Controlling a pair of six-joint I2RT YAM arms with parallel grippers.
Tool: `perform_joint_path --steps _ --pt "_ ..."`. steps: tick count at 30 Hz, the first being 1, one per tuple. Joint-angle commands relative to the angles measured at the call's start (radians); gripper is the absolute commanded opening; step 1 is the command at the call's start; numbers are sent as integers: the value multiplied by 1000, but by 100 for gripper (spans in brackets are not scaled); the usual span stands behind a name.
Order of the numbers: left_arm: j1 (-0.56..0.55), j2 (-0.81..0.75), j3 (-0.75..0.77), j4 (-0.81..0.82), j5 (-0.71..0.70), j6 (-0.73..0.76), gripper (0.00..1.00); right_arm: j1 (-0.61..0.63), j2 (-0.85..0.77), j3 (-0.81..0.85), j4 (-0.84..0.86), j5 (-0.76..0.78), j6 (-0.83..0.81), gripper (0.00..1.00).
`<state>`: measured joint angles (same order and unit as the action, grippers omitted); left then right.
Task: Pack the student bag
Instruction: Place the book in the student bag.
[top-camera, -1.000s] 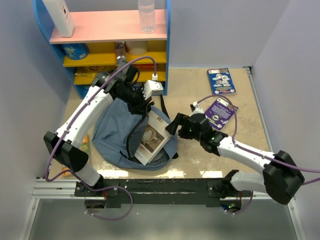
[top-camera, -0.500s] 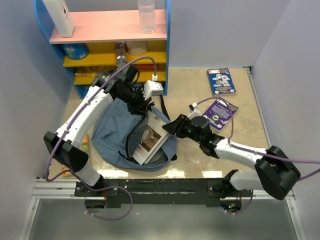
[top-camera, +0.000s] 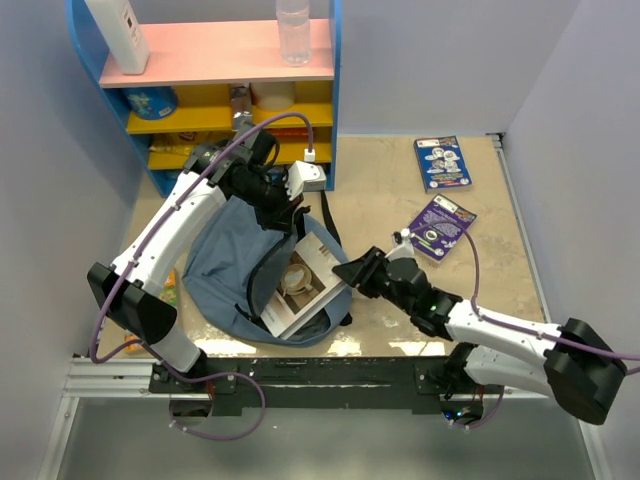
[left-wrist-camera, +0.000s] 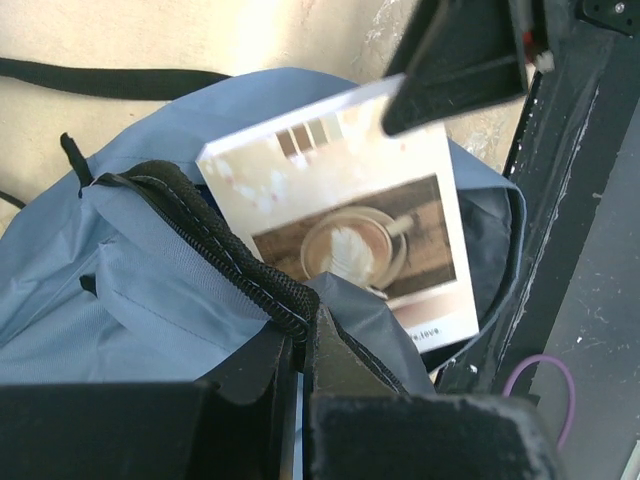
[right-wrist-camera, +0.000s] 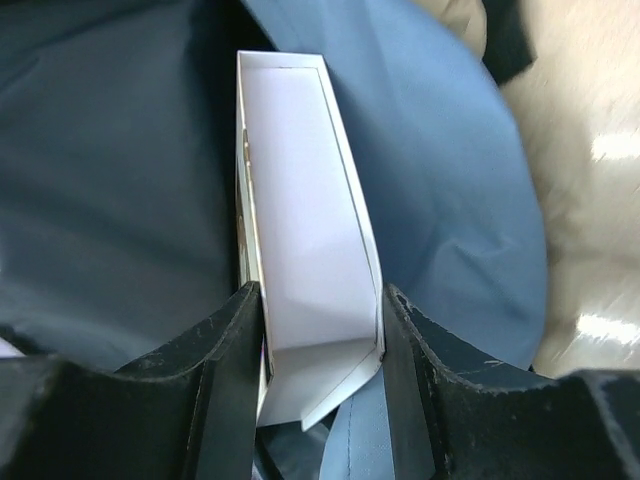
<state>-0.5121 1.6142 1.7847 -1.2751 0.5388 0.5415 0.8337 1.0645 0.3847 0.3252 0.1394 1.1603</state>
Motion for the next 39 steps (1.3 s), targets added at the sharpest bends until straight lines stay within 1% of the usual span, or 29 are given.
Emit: perform_joint_path --steps 1,3,5,6,7,8,10,12,15,18,21,23,25,26,27,28,29,31,32,33,35,37,38,39 --pt "-5 -8 33 33 46 -11 0 149 -118 62 -142 330 140 0" --pt "-8 -5 33 31 44 -14 0 179 -158 94 -236 457 200 0" --pt "-9 -2 36 26 41 -15 0 180 -193 111 -248 541 211 0" --pt "-11 0 39 26 36 -15 0 180 -196 135 -270 569 214 0" --pt "-11 0 45 25 36 -15 0 179 -196 149 -285 633 222 0" --pt "-11 3 50 22 35 -15 0 180 -186 161 -291 650 225 0" --pt "-12 3 56 22 36 -17 0 179 -146 183 -262 669 233 0" --pt "-12 6 62 22 39 -18 0 179 -57 204 -221 672 263 0" --pt "-12 12 76 20 39 -28 0 180 67 220 -108 600 289 0" --pt "-12 12 87 23 32 -29 0 203 136 261 -86 583 326 0" --pt "-14 19 88 39 26 -35 0 238 161 310 -104 640 332 0" --pt "-17 32 90 65 9 -64 0 255 187 348 -120 654 317 0" --pt "-20 41 103 74 -10 -86 0 277 228 396 -106 626 268 8" --pt "-20 50 110 77 -14 -92 0 292 245 405 -91 606 236 19" --pt "-20 53 117 74 -11 -94 0 306 261 433 -94 588 195 25" --pt "-20 55 127 72 -8 -94 0 335 297 445 -122 531 178 30" --pt "-20 52 130 74 -10 -94 0 346 305 453 -138 499 164 37" --pt "-20 49 130 79 -13 -89 0 366 307 432 -141 442 118 42" --pt "-20 43 131 79 -13 -86 0 367 287 412 -120 374 95 47" --pt "-20 42 130 79 -10 -83 0 369 276 367 -103 341 54 49" --pt "-20 39 134 72 -3 -72 0 369 240 341 -136 283 26 54" --pt "-20 41 137 71 0 -71 0 367 206 323 -201 281 -16 57" --pt "-20 44 139 68 0 -69 0 366 184 321 -228 288 -34 60" --pt "-20 47 140 65 7 -68 0 364 137 316 -267 340 -65 62"
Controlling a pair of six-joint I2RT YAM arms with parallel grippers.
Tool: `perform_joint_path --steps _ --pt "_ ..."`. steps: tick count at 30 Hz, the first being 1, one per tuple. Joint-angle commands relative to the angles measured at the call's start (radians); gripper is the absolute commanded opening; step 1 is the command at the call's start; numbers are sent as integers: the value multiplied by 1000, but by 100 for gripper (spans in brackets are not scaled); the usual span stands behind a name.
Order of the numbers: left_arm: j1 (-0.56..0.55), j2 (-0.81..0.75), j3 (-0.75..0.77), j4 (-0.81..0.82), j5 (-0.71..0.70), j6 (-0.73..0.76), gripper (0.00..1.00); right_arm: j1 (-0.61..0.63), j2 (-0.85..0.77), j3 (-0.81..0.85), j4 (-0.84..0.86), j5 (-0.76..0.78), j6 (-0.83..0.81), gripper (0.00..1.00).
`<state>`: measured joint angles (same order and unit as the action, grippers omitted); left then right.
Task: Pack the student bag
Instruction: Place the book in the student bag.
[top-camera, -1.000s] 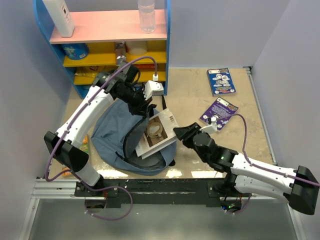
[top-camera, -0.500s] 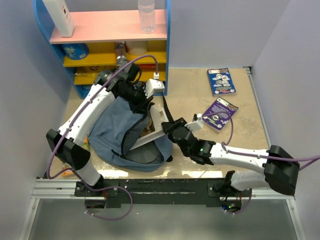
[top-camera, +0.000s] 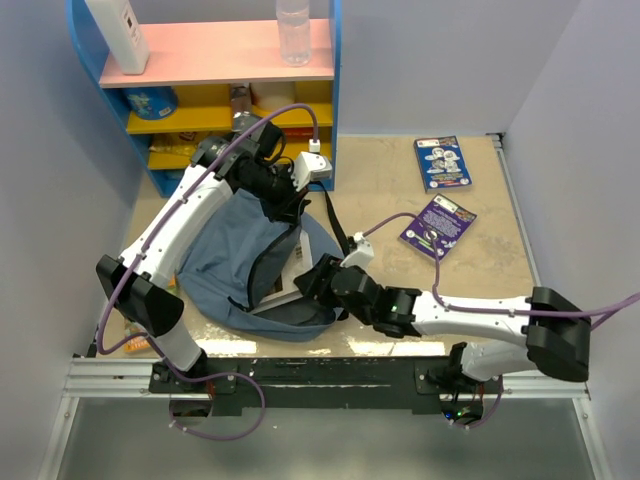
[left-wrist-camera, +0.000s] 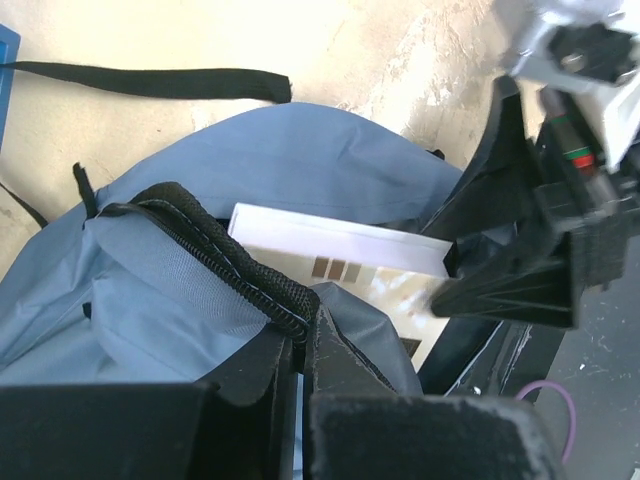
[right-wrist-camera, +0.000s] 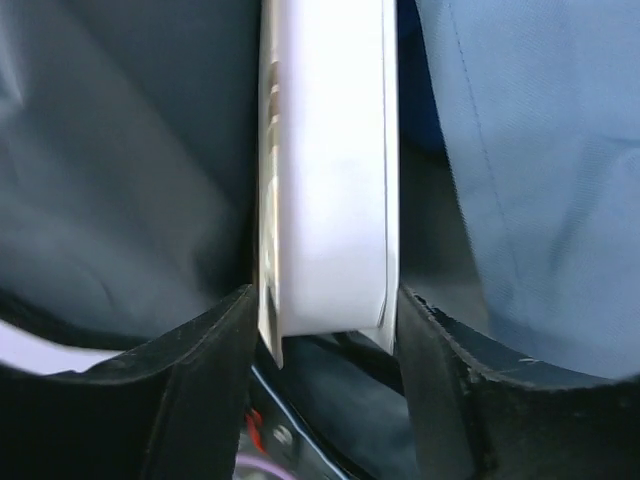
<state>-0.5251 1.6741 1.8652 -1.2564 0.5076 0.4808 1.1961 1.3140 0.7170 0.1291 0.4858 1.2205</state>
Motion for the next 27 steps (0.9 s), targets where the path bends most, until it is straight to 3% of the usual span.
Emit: perform_joint_path --steps 1,6,10,15,20,24,27 --pt "-7 -11 63 43 43 -4 0 -13 -136 -19 -78 16 -137 64" --pt "-9 -10 69 23 58 1 0 -88 -185 -5 -77 69 -240 73" --pt "-9 -14 71 3 68 10 0 -274 -132 -5 9 -56 -298 76" --pt "-9 -25 58 -5 72 18 0 -395 16 44 124 -303 -384 75" --pt "-9 -36 34 0 69 24 0 -409 122 42 240 -531 -412 74" --pt "-9 -40 22 3 66 28 0 -421 137 -23 406 -621 -369 73" --pt "-9 -45 19 6 63 30 0 -423 163 -25 402 -644 -361 72"
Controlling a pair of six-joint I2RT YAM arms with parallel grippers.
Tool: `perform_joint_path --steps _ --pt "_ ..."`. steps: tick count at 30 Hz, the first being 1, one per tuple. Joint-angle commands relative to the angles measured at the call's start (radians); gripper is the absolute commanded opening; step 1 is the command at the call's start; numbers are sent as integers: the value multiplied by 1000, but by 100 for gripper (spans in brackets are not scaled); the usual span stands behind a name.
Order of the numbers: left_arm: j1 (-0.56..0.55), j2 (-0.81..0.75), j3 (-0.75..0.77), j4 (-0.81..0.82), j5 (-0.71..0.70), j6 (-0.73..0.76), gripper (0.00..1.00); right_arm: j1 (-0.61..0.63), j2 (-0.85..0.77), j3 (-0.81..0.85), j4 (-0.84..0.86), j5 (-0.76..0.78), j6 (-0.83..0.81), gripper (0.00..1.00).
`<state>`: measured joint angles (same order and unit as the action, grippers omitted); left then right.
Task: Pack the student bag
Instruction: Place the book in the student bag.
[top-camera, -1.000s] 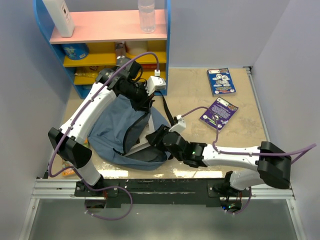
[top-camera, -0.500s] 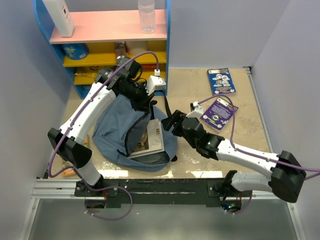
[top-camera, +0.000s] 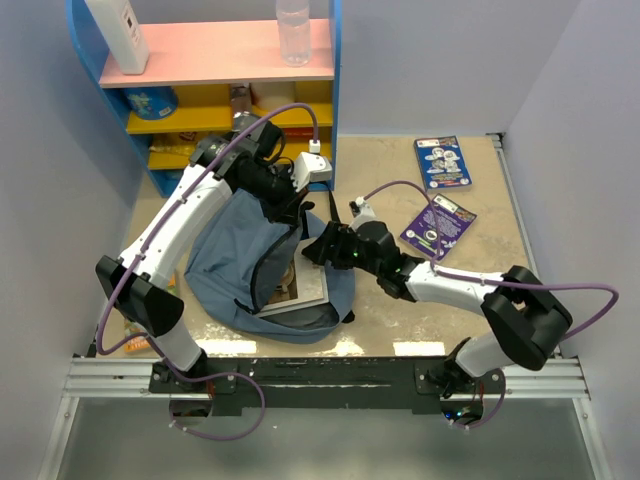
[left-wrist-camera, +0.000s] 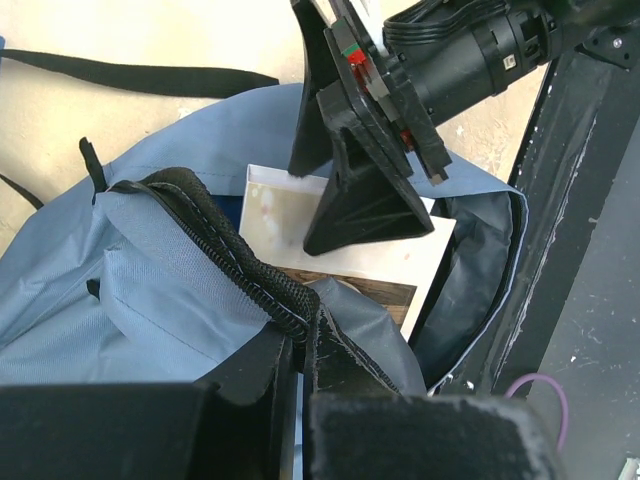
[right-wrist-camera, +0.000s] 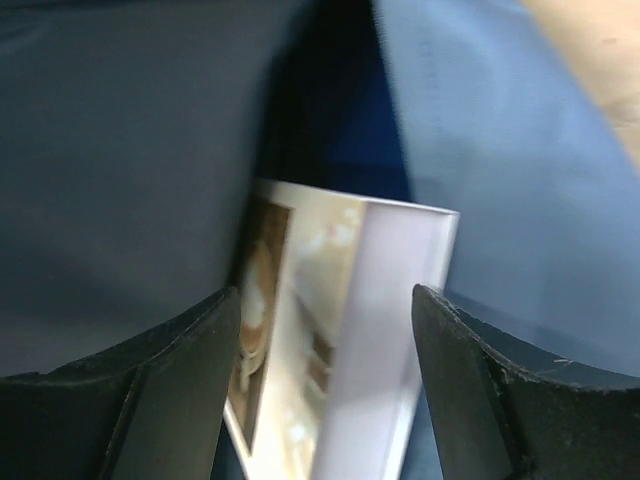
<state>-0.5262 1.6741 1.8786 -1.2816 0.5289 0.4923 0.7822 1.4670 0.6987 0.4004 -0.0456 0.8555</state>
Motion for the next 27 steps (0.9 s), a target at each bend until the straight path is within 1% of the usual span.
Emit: perform_joint_path --steps 1,8,12,14,17,20,27 --pt "-8 -47 4 34 42 19 0 -9 18 -1 123 -117 4 70" --pt "-8 -56 4 34 37 22 0 -11 41 5 69 -146 -6 64" --pt "-8 -56 -1 34 40 23 0 -11 -16 10 -36 -119 -52 68" --pt "-8 -56 -6 37 39 25 0 -11 -62 25 -96 -99 -82 68" --pt "-8 -54 -4 41 39 20 0 -11 -105 25 -135 -44 -101 68" --pt "-8 -54 -1 42 42 17 0 -15 -83 25 -144 -31 -107 70" --pt "-9 -59 4 34 34 20 0 -17 12 33 -103 -88 -95 71"
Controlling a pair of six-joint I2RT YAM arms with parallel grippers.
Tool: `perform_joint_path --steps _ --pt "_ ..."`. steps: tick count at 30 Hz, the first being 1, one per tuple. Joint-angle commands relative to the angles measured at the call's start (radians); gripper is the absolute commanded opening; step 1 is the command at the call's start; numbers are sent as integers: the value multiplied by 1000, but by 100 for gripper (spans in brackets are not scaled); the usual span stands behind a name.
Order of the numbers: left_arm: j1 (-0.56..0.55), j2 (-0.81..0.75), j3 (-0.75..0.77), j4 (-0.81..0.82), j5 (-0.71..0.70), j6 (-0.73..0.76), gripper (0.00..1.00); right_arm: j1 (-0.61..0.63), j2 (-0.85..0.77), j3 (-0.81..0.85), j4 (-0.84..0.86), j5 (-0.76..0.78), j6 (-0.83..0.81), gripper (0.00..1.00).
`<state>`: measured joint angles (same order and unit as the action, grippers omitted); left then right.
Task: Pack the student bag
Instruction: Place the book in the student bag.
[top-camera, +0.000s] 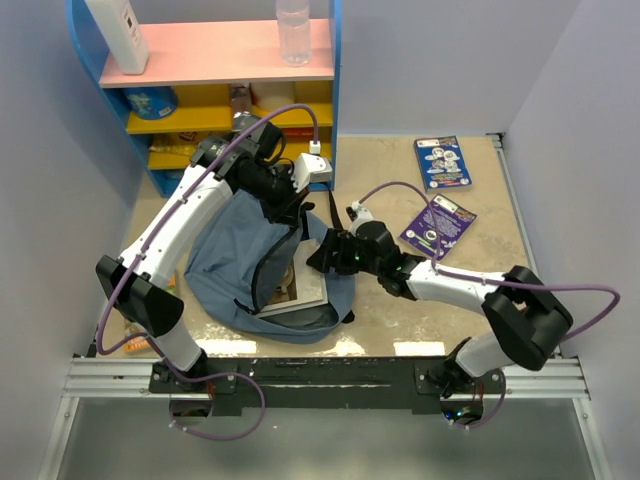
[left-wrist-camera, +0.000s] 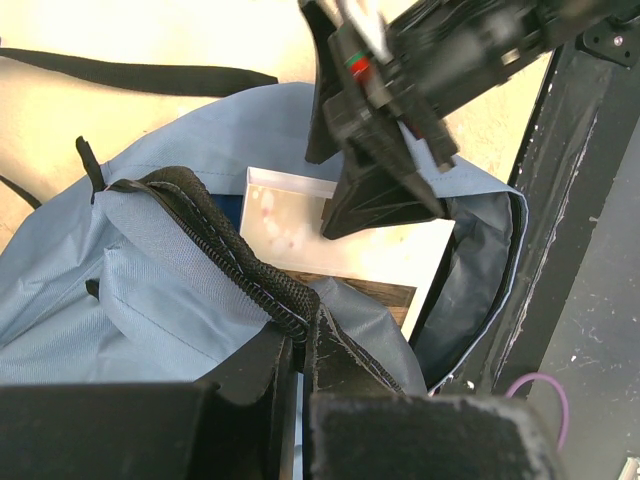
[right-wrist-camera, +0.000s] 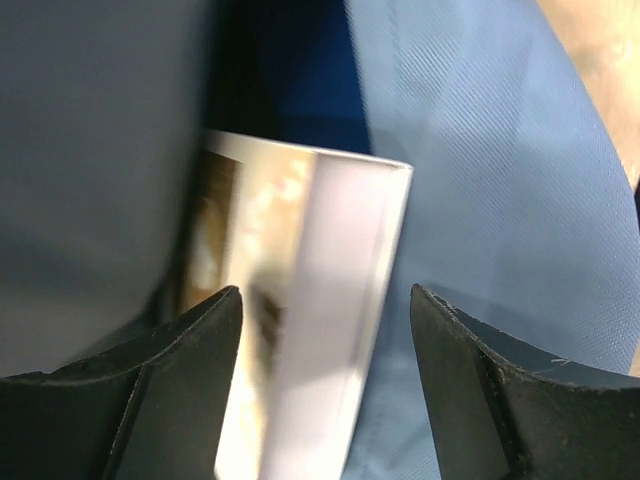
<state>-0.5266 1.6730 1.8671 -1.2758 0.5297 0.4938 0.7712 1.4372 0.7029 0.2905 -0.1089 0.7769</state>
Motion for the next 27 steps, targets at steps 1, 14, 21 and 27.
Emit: perform_joint_path --steps 1,14,21,27 --pt "-9 -58 15 30 35 19 0 -4 48 30 10 -28 -15 71" --pt "-15 -42 10 35 33 19 0 -4 77 3 189 -153 102 58" --pt "-24 -39 26 39 26 14 0 40 107 -6 216 -181 177 37" --pt "-35 2 95 30 0 -1 0 123 29 -65 104 -29 303 6"
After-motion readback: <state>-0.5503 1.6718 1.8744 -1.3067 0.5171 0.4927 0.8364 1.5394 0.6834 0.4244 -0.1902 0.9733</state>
